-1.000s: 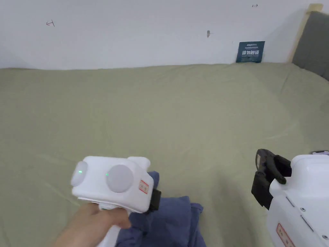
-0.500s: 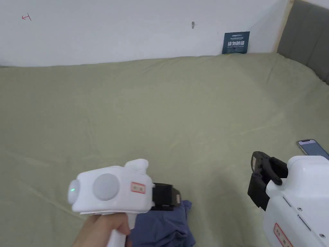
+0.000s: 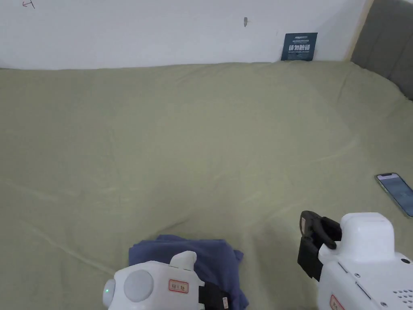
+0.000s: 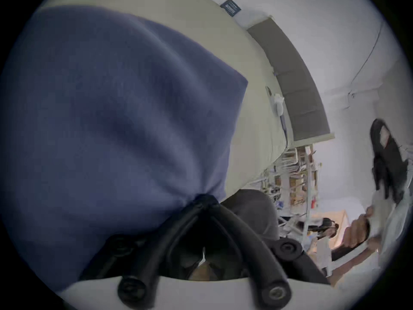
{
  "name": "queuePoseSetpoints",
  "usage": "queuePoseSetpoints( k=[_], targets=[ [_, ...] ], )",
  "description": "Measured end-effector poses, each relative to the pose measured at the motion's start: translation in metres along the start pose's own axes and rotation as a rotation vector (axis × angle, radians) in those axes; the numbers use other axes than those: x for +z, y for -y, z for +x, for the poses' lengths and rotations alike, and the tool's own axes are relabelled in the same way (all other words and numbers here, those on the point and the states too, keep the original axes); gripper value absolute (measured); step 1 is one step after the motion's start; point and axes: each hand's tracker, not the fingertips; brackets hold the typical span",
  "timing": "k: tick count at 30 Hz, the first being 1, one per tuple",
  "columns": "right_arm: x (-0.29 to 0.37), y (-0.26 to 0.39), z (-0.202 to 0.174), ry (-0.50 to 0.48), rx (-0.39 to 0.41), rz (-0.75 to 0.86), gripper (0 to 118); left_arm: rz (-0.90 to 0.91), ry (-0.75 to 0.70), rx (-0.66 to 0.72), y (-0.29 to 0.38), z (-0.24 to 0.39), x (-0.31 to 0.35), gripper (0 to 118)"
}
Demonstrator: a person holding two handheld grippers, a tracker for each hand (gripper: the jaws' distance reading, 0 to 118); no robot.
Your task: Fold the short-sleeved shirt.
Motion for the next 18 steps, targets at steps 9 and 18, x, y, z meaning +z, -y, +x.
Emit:
queuePoseSetpoints(
  k=[9,18],
  targets=[
    [-0.078,0.018,-0.005,-0.561,-0.336,-0.353,3,0.187,-0.025,-0.064,-0.018,-0.002,0.12,0],
    [-0.213,0.133,-0.007,-0.87,-0.677,-0.811,3,0.235,-0.106,0.055,-0.026,-0.087,0.164,0]
  ],
)
